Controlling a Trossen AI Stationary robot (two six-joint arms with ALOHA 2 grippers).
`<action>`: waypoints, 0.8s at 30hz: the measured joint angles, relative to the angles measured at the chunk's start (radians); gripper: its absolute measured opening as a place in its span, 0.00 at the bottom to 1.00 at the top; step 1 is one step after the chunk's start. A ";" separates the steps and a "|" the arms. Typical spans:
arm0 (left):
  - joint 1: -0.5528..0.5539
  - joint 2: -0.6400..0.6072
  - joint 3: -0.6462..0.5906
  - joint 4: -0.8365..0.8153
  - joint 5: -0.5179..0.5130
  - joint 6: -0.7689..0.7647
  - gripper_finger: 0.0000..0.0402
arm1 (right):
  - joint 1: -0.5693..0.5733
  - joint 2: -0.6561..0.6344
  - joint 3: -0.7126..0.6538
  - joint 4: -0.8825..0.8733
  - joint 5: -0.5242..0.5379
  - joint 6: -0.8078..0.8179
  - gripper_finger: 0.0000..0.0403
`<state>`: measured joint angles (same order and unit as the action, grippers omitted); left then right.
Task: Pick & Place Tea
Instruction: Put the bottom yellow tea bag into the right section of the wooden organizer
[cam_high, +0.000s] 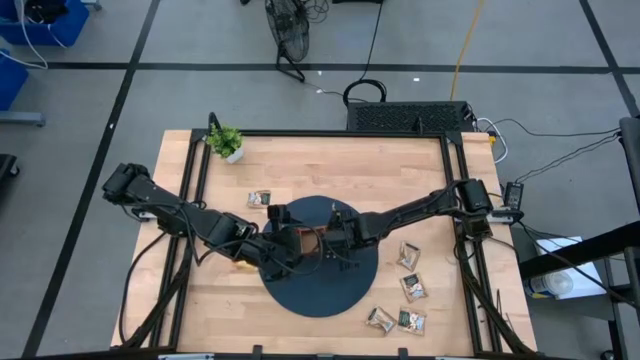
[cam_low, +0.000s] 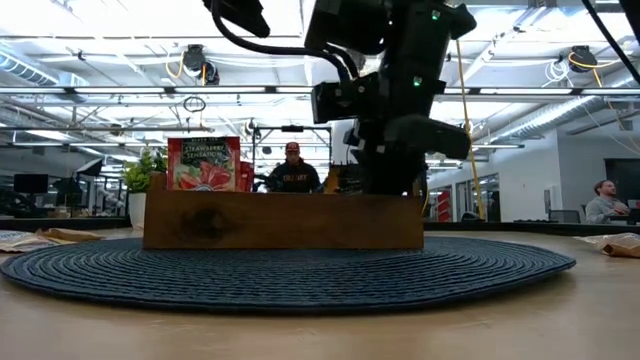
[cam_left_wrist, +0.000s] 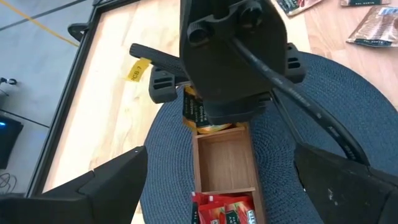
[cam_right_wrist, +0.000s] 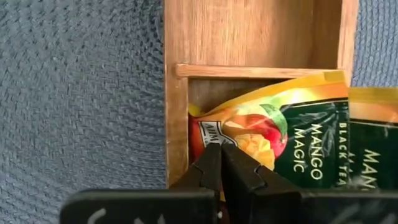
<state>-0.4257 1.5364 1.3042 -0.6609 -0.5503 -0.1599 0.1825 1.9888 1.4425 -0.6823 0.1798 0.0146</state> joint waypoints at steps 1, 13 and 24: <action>0.001 0.000 0.000 0.000 0.000 0.001 0.99 | 0.000 0.000 0.000 0.000 0.009 0.004 0.00; 0.005 0.000 0.000 0.000 0.000 0.000 0.99 | 0.034 0.003 -0.044 0.055 0.288 0.090 0.00; 0.005 0.000 0.000 0.000 0.000 -0.001 0.99 | 0.070 0.003 -0.045 0.084 0.452 0.088 0.00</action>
<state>-0.4202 1.5364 1.3045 -0.6613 -0.5507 -0.1608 0.2527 1.9915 1.3979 -0.5987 0.6315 0.1029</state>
